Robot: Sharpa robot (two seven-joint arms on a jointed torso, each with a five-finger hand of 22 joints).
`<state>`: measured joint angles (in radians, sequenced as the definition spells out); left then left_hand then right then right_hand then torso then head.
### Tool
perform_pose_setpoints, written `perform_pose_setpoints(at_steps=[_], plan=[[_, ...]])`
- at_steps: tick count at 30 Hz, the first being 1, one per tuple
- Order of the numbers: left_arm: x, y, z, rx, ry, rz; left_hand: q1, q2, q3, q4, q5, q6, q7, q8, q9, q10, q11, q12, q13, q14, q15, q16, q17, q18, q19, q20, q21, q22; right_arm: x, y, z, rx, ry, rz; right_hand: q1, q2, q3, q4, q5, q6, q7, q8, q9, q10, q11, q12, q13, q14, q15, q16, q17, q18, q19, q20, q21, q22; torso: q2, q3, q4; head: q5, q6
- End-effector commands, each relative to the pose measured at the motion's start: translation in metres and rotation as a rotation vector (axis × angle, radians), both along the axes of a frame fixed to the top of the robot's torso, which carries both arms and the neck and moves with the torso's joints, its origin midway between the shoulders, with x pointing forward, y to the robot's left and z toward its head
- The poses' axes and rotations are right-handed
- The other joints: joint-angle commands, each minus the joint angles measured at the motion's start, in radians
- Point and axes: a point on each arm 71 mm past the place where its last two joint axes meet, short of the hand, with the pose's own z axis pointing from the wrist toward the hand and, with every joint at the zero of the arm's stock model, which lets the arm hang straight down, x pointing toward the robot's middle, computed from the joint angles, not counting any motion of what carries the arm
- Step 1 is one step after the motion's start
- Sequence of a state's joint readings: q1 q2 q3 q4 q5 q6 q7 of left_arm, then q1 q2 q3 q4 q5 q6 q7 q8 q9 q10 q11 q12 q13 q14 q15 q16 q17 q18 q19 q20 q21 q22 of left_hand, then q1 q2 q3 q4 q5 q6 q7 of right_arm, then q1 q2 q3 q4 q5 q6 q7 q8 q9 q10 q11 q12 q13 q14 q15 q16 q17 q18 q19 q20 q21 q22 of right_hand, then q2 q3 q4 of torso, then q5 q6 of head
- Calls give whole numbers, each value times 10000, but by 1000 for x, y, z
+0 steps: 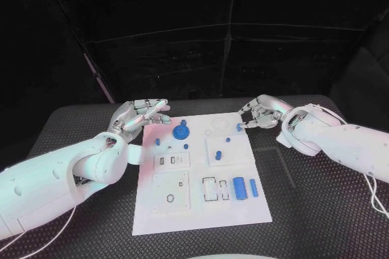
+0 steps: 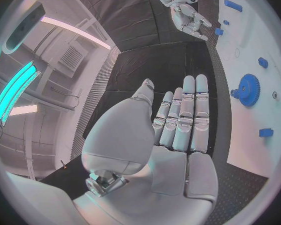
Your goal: Assemble the parts on the task board
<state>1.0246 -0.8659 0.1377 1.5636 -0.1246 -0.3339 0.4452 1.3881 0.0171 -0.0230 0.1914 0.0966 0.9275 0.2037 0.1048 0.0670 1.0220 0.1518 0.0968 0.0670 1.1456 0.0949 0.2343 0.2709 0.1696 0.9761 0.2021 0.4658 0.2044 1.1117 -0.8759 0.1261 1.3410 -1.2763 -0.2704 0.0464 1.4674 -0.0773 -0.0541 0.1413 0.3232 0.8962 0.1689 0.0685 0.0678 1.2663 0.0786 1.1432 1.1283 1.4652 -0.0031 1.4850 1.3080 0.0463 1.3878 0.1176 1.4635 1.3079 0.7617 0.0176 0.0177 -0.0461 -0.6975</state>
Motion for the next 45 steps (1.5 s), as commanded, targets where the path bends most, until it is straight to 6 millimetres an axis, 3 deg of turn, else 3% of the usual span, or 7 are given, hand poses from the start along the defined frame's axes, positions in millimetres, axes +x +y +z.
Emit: perform_pose_setpoints(at_steps=[1, 7, 15, 23, 26, 45], plan=[[0, -2, 1, -64, -104, -149, 11, 74, 8, -40, -50, 9, -6, -30, -13, -29, 46, -32, -10, -10, 47, -44, 10, 116, 1, 18, 48, 5, 1, 2, -4, -162, 319, 244, 113, 12, 0, -62, -60, 13, 2, 14, 19, 36, 15, 79, 39, 659, 90, 52, 739, 127, -75, -6, -33, 89, -2, -31, -23, 16, -16], [0, -2, 1, -73, -100, -167, 11, 78, 5, -42, -51, 11, -7, -35, -13, -26, 46, -38, -9, -15, 48, -51, 17, 116, -9, 19, 44, 2, 5, 4, -8, -390, 357, 175, 132, 39, 1, -77, -81, 87, 0, 60, 39, 67, 15, 144, 88, 665, 92, 64, 769, 122, -52, -2, -25, 113, 2, -32, 14, -4, -51], [0, -1, 1, -54, -96, -132, 11, 78, 5, -42, -51, 11, -7, -35, -13, -26, 46, -38, -9, -15, 48, -51, 17, 116, -9, 19, 44, 2, 6, 5, -11, -605, 382, 138, 160, 103, 7, -106, -102, 278, -32, 162, 77, 111, -10, 235, 154, 671, 77, 76, 803, 116, -21, -8, -15, 144, -3, -27, -21, 29, -89], [0, -2, 1, -67, -98, -155, 11, 78, 5, -42, -51, 11, -7, -35, -13, -26, 46, -38, -9, -15, 48, -51, 17, 116, -9, 19, 44, 2, 8, 7, -14, -823, 442, 136, 219, 262, 72, -163, -182, 694, -116, 352, 133, 183, -87, 342, 232, 680, 15, 89, 848, 104, 38, -57, 7, 203, -6, -18, -11, 43, -114], [0, -2, 1, -65, -96, -149, 11, 78, 5, -42, -51, 11, -7, -35, -13, -26, 46, -38, -9, -15, 48, -51, 17, 116, -9, 19, 44, 2, 8, 9, -16, -913, 455, 171, 274, 330, 137, -209, -388, 891, -160, 438, 151, 204, -130, 379, 262, 683, -21, 92, 864, 102, 47, -90, 6, 209, -1, -16, -4, 50, -114], [0, -2, 1, -62, -90, -136, 13, 83, 1, -48, -52, 13, -9, -44, -12, -24, 46, -49, -8, -16, 47, -59, 30, 116, -21, 21, 39, -1, 9, 12, -19, -985, 438, 210, 318, 553, 405, -272, -645, 1418, -323, 678, 176, 341, -271, 542, 405, 693, -140, 97, 908, 80, 129, -198, 42, 307, -5, -16, -11, 54, -199]])
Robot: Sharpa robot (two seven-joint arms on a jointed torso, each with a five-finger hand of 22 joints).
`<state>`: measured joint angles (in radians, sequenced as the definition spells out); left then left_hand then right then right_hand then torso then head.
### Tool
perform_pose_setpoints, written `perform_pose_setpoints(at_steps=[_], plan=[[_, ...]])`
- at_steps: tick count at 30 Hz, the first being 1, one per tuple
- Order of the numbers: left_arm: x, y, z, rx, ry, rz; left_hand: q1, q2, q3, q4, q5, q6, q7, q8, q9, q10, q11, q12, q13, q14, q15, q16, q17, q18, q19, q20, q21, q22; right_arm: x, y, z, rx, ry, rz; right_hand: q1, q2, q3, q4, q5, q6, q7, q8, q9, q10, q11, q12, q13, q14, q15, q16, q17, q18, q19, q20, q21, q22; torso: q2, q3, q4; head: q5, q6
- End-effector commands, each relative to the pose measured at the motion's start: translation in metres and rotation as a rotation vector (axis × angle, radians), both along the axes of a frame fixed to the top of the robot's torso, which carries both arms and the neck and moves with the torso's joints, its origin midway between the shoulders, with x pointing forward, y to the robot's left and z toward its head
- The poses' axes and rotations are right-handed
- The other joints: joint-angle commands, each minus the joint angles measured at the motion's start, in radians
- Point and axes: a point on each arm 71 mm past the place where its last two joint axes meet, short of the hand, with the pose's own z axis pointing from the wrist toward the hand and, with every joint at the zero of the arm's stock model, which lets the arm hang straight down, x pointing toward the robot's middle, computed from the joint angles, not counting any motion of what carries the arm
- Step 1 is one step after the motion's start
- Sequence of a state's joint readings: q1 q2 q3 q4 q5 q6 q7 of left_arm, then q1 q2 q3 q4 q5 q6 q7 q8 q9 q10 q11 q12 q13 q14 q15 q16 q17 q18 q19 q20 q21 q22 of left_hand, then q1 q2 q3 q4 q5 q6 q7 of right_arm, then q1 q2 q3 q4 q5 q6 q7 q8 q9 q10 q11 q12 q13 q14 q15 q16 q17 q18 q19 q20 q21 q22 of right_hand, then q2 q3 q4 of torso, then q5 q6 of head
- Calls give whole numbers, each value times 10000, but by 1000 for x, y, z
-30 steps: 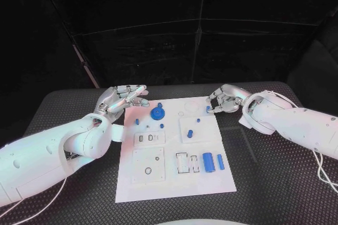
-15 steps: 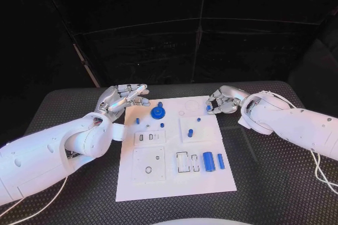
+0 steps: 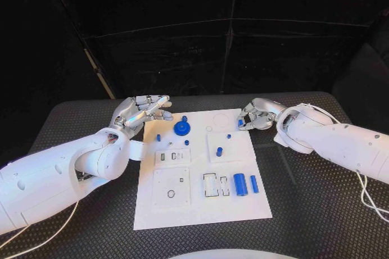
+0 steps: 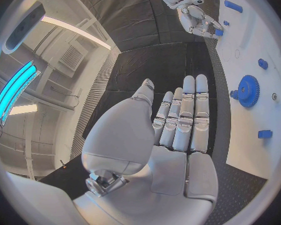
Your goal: Assemble the parts on the task board
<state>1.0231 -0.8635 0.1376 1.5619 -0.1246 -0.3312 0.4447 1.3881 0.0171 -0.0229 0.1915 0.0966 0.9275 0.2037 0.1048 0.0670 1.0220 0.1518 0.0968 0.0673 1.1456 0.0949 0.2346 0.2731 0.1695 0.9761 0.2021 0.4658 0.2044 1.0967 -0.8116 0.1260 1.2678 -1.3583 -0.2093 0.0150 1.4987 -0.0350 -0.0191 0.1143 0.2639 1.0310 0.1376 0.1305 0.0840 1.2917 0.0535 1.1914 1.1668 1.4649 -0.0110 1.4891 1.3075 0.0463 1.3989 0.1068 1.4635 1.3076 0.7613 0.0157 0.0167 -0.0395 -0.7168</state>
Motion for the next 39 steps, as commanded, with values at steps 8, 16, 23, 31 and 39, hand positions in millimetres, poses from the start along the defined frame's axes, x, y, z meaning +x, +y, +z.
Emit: perform_pose_setpoints(at_steps=[8, 16, 23, 31, 39], plan=[[0, -1, 1, -45, -101, -98, 13, 83, 0, -49, -52, 13, -9, -44, -12, -24, 46, -49, -11, -16, 47, -61, 9, 117, -21, 21, 39, -1, 1, 1, 1, -11, -211, -23, -29, 350, 261, 20, -121, 453, -163, 252, 49, 246, -146, 210, 158, 707, -160, 64, 948, 51, 121, -175, 99, 444, 1, -2, -5, -12, -26], [0, -1, 1, -38, -94, -86, 13, 83, 0, -49, -52, 13, -9, -44, -12, -24, 46, -49, -11, -16, 47, -61, 9, 117, -21, 21, 39, -1, 2, 0, 6, 200, -815, -305, 103, 643, 704, -80, -587, 749, -342, 455, 86, 336, -304, 251, 213, 721, -305, 77, 1000, 1, 282, -316, 194, 660, -4, 4, -2, -2, -50], [0, 1, 1, -15, -83, -54, 13, 83, 0, -49, -52, 13, -9, -44, -12, -24, 46, -49, -11, -16, 47, -61, 9, 117, -21, 21, 39, -1, -7, 5, 16, 383, -1456, -374, 121, 750, 1103, -155, -688, 583, -290, 403, 35, 233, -275, 69, 59, 726, -300, 79, 1024, -11, 311, -344, 212, 705, -12, 2, -6, 21, -30], [0, 0, 1, -27, -76, -82, 37, 115, 5, -73, -49, 34, -29, -57, -7, -12, 42, -72, -9, -21, 47, -81, 39, 119, -39, 23, 34, -7, -28, 41, 33, 291, -2197, 40, -293, 615, 1318, 38, -931, 531, -276, 403, 3, 176, -256, -118, -112, 706, -276, 27, 949, 0, 275, -315, 186, 664, -55, -6, -19, 38, 25], [2, 0, 0, -19, -83, -38, 60, 150, 14, -91, -49, 76, -76, -54, 0, 9, 28, -85, -5, -29, 44, -101, 64, 121, -52, 24, 32, -11, -53, 107, 37, 445, -2226, 1016, -307, 630, 1490, 29, -987, 563, -302, 432, 3, 251, -277, -73, -59, 707, -290, 23, 954, -16, 327, -323, 214, 736, -221, -25, -15, 284, -108]])
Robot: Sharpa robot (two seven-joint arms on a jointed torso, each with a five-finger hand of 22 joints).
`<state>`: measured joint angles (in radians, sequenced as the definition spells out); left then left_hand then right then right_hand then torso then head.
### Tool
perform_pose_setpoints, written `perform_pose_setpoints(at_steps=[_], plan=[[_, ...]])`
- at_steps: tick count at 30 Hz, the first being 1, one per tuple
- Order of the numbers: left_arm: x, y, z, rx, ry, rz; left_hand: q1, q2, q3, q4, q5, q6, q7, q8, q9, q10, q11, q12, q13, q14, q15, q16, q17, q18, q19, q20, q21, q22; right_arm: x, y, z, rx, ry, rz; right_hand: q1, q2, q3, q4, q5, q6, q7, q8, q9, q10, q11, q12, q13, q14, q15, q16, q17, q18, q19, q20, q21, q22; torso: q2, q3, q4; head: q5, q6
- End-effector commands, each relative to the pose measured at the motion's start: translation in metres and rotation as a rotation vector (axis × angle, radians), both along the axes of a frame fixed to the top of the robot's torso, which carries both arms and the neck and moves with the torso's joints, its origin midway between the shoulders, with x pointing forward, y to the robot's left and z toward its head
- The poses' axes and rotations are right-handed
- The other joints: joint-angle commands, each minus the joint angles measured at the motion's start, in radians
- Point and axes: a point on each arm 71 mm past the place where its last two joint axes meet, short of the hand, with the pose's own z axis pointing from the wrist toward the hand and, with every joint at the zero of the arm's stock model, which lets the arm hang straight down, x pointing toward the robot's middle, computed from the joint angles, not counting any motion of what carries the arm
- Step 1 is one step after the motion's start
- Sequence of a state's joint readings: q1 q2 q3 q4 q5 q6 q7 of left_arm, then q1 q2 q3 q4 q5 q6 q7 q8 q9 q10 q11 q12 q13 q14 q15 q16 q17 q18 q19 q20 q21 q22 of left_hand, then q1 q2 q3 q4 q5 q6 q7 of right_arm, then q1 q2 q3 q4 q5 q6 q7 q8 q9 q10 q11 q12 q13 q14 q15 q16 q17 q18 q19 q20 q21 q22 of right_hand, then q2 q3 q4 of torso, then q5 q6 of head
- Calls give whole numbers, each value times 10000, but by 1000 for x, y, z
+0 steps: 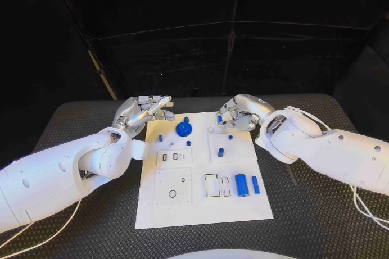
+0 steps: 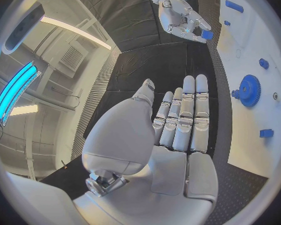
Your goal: Assemble the parts on the task board
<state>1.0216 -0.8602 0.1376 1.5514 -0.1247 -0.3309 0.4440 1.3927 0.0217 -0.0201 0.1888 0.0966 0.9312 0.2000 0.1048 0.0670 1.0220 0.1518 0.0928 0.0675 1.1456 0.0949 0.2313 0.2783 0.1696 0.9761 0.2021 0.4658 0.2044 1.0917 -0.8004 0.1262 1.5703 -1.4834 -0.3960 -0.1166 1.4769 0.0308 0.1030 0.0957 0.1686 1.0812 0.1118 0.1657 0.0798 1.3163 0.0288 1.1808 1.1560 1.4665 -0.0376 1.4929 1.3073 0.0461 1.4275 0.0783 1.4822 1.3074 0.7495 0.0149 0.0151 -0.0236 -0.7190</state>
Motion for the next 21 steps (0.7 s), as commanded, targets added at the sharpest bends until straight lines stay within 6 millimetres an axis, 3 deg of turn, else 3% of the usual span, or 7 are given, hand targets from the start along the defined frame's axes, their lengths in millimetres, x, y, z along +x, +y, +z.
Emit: perform_pose_setpoints(at_steps=[1, 7, 12, 21], plan=[[1, -1, 1, -47, -112, -96, 14, 104, -14, -64, -49, 40, -41, -54, 0, 10, 28, -45, -7, -29, 44, -69, 12, 121, -52, 24, 31, -11, -8, 20, -2, -305, -254, -157, -82, -27, 303, 205, -30, 67, -48, 85, 45, 19, -35, 43, 60, 690, -28, -17, 954, -16, 47, -40, 31, 745, -130, -26, 8, 159, -106], [2, 0, 1, -28, -114, -44, 13, 110, -15, -65, -51, 52, -49, -52, 2, 20, 23, -46, -5, -29, 42, -72, 19, 121, -54, 24, 31, -12, -21, 54, -16, -673, 134, 517, -67, -55, 382, 166, 8, 73, -53, 95, 45, 41, -42, 49, 70, 684, -36, -35, 924, -14, 41, -47, 26, 738, -230, -51, 5, 316, -176], [3, 0, 0, -23, -122, -17, 13, 114, -17, -66, -51, 61, -55, -51, 3, 28, 19, -46, -4, -28, 40, -75, 24, 122, -56, 24, 31, -12, -29, 76, -32, -1151, 354, 1008, -84, -83, 436, 150, 64, 77, -52, 103, 44, 46, -43, 37, 62, 681, -39, -45, 911, -15, 45, -52, 27, 743, -305, -96, 26, 448, -247], [4, 1, 0, -4, -133, 41, 12, 121, -20, -67, -53, 77, -67, -51, 4, 45, 13, -46, -1, -25, 36, -79, 34, 124, -57, 23, 32, -13, -34, 105, -50, -1536, 717, 1295, -142, -128, 493, 149, 116, 55, -40, 97, 35, 11, -35, -37, -7, 674, -38, -65, 879, -22, 66, -56, 38, 771, -319, -99, 29, 733, -304]])
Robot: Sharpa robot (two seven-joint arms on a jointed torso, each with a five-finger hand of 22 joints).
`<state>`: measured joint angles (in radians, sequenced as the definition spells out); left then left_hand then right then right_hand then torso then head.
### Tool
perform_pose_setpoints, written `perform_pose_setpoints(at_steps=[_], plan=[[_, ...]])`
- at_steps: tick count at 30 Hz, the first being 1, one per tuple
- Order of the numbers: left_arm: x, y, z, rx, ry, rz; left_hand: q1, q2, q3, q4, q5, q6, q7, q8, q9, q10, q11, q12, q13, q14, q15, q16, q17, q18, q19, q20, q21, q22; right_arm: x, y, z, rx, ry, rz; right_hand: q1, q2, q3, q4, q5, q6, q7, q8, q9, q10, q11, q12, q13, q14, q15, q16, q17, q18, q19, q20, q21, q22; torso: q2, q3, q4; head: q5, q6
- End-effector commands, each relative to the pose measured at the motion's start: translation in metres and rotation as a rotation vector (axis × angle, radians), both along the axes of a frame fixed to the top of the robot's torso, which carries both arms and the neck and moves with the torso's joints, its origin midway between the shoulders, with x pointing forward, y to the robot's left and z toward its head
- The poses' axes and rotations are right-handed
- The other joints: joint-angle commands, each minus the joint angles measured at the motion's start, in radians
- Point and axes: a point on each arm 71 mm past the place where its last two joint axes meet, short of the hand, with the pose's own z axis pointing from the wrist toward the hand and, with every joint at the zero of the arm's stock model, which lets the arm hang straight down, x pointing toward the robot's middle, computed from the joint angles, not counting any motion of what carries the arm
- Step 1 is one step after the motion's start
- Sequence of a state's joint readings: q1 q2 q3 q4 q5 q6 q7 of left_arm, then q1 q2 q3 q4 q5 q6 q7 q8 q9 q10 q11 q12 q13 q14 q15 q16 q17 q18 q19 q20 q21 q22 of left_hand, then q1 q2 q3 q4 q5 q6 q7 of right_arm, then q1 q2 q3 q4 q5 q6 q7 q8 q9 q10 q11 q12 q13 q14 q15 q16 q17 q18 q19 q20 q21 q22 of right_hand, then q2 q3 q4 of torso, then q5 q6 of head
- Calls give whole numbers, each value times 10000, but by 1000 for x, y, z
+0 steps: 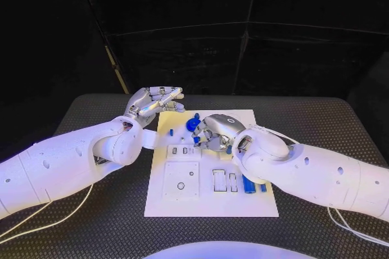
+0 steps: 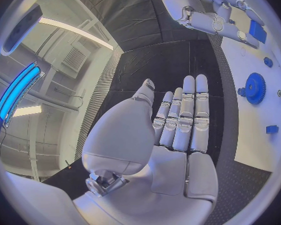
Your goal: Assemble the parts on the task board
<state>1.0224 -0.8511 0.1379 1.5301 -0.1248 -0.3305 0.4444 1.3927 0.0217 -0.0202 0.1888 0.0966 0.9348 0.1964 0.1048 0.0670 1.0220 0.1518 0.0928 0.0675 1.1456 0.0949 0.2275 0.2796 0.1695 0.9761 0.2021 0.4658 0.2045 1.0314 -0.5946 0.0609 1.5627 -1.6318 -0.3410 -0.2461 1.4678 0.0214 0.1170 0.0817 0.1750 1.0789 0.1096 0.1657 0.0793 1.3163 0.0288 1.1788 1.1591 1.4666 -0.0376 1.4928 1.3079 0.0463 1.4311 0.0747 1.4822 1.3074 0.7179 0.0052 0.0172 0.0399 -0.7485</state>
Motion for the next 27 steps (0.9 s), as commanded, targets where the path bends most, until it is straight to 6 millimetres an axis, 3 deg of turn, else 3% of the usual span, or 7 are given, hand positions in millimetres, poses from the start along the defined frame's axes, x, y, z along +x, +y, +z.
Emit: perform_pose_setpoints(at_steps=[1, 10, 27], plan=[[1, -1, 2, -41, -141, -65, 11, 121, -20, -67, -53, 40, -31, -51, 4, 46, 13, -47, -2, -26, 36, -42, 21, 124, -57, 23, 32, -13, 0, 7, -4, -570, -7, -10, -51, -34, 352, 288, 52, 78, -18, 97, 41, 11, -35, -18, -38, 674, -38, -64, 873, -23, 30, -19, 38, 771, -1, -4, 15, 125, -21], [1, -1, 2, -32, -145, -40, 11, 121, -20, -67, -53, 40, -31, -51, 4, 46, 13, -47, -2, -26, 36, -42, 21, 124, -57, 23, 32, -13, 0, 23, -9, -708, -88, 30, -84, -56, 402, 285, 80, 42, -6, 82, 30, 3, -28, -38, -49, 676, -34, -62, 886, -25, 33, -19, 38, 776, 14, -6, 11, 299, -104], [2, -2, 2, -43, -172, -24, 9, 125, -24, -68, -54, 51, -34, -53, 5, 57, 9, -49, 0, -20, 32, -43, 31, 126, -55, 21, 35, -13, 1, 30, -20, -1329, 110, 84, -107, -85, 420, 280, 73, 31, -1, 78, 26, 2, -22, -45, -52, 681, -31, -55, 904, -26, 39, -18, 41, 783, 2, 2, 14, 425, -298]])
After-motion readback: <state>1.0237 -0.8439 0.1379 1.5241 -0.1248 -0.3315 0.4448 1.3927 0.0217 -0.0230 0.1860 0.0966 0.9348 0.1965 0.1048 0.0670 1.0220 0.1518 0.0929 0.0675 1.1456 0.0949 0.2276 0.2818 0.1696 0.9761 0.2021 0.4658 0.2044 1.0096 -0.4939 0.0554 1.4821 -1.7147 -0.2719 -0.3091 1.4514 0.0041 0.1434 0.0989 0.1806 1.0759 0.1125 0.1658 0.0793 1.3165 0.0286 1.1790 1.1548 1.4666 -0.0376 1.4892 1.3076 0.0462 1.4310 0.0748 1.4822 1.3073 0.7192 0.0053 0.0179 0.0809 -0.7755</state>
